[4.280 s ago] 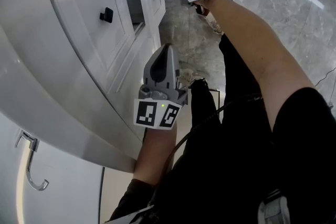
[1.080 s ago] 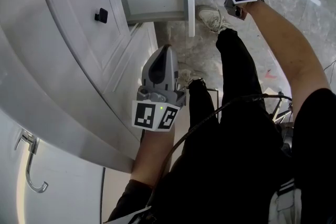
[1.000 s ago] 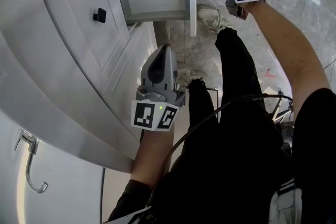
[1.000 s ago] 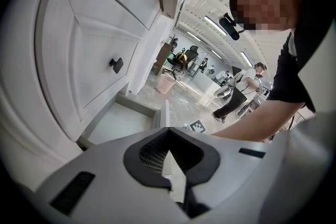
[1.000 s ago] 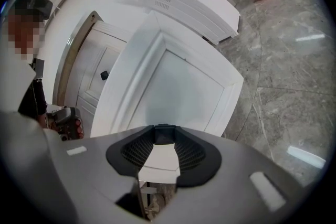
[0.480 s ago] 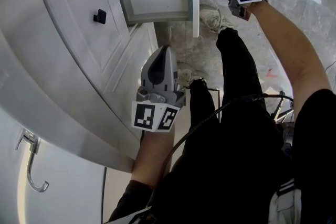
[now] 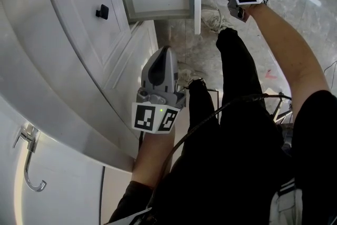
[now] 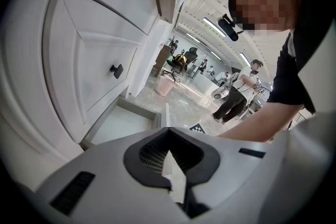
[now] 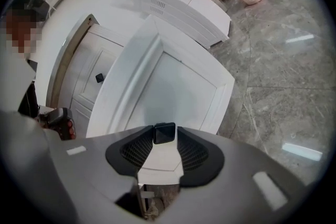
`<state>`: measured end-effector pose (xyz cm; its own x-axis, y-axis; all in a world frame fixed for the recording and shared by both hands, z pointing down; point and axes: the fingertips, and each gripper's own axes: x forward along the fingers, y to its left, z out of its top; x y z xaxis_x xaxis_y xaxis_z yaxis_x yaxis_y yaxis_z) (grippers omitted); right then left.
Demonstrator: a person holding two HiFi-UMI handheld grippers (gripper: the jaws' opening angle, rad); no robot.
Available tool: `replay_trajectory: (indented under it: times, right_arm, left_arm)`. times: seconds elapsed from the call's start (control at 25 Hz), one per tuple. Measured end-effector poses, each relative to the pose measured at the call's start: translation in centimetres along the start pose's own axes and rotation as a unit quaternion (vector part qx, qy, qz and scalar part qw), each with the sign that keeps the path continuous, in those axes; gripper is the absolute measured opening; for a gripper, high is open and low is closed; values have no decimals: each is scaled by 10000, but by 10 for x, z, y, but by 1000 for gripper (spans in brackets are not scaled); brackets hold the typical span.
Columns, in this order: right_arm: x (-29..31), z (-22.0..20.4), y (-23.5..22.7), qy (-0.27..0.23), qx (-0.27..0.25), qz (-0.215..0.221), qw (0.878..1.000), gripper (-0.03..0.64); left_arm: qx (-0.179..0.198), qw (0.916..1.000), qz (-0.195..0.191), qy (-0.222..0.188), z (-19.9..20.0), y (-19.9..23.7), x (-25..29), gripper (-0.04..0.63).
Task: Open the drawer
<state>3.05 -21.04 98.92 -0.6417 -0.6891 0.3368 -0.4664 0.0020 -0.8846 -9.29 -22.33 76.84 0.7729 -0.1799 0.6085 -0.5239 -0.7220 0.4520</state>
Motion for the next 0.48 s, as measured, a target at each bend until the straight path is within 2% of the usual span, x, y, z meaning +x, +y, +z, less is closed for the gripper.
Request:
replay_trajectory:
  times: [0.2,0.36,0.48]
  right_arm:
    - [-15,-6,-7,195,-245,-616,9976,172]
    - [-48,-3,-5,75,-301,-1130,9931,172]
    - [-76,-1,13,5,-265,-1414,9896,170]
  left_arm:
    - [37,10000,-20,-69,13,-11,-13,2]
    - [111,9997,-63,-189,32,-24,-28,0]
    - [31,9995,-202,-252,49,-44,-47,2]
